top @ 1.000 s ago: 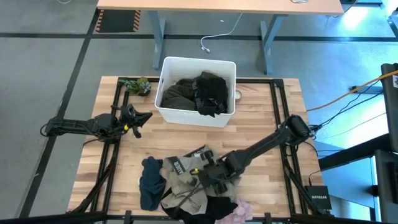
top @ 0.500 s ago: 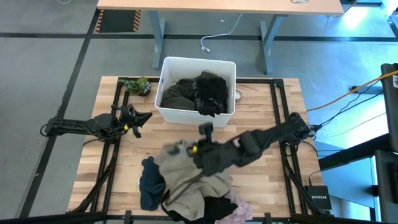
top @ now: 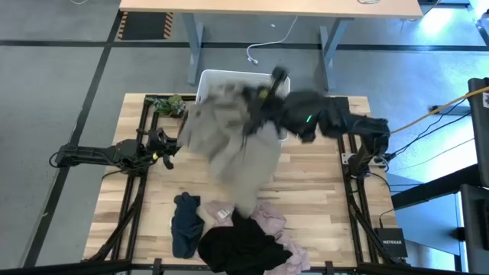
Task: Sort clothes
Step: Put the brown shorts into the white bin
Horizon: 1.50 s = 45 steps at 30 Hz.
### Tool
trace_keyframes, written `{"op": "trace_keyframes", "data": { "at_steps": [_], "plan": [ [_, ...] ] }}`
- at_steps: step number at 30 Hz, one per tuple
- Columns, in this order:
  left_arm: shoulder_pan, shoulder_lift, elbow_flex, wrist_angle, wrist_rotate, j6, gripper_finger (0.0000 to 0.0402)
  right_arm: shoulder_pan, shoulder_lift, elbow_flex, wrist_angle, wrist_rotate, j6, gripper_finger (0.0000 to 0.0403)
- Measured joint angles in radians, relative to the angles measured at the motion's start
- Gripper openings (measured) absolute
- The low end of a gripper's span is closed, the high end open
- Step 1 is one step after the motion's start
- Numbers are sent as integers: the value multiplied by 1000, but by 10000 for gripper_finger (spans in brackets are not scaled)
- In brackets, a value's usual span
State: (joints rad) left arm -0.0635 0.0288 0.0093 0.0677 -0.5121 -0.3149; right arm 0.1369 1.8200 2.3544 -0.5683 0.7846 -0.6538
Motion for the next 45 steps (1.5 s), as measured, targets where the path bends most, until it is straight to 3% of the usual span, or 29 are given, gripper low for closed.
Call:
{"op": "trace_keyframes", "data": {
  "at_steps": [5,9,15,19,26,33,40,45],
  "plan": [
    [0,0,0,0,-1,0,8,-100,-30,2,198,-6,-72,28],
    [0,0,0,0,-1,3,8,-166,-36,0,214,-8,-52,28],
    [0,0,0,0,-2,3,8,-273,-11,-37,-16,-14,220,41],
    [0,0,0,0,-4,3,8,-333,21,-71,-177,-76,400,65],
    [0,0,0,0,-5,21,8,-368,67,-94,-435,-172,519,131],
    [0,0,0,0,-7,34,8,-267,6,-94,-558,-137,516,189],
    [0,0,0,0,-7,11,8,-49,-29,-94,-823,-329,641,199],
    [0,0,0,0,-7,2,8,128,-38,-225,-963,-252,746,200]
  ]
}}
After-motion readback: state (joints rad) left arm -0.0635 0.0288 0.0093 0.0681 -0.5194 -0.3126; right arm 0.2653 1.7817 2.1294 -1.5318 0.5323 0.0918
